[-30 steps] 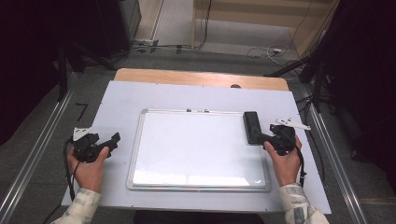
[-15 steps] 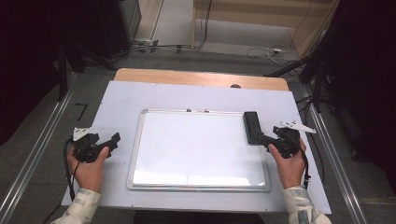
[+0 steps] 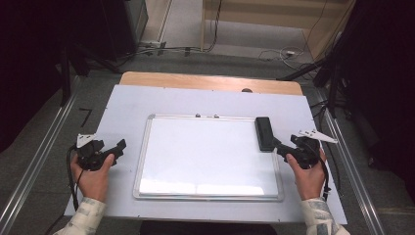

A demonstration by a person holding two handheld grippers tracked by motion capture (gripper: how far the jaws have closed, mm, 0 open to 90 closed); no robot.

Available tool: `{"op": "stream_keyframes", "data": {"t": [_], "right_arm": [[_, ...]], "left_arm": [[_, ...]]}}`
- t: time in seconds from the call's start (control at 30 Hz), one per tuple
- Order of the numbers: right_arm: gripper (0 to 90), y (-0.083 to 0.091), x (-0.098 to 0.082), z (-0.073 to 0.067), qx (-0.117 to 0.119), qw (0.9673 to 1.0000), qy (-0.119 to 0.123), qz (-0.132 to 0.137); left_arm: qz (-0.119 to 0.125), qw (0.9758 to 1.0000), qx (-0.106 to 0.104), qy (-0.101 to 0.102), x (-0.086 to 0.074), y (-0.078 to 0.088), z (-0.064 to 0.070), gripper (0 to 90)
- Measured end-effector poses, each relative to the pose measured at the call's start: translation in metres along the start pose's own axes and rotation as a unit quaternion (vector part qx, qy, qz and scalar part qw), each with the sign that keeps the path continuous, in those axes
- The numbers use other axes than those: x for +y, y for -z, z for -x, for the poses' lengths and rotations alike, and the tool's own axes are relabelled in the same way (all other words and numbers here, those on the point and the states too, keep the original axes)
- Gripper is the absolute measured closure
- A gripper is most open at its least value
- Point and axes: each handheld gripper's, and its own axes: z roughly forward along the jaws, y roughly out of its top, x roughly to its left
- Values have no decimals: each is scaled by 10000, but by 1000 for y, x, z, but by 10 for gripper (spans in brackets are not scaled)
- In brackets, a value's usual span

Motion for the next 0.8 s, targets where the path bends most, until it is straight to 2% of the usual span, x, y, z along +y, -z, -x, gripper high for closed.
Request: {"op": "stream_keyframes", "data": {"t": [0.8], "right_arm": [[240, 19, -11, 16, -118, 9999, -91, 44]], "left_arm": [[24, 10000, -18, 31, 0, 1, -1, 172]]}}
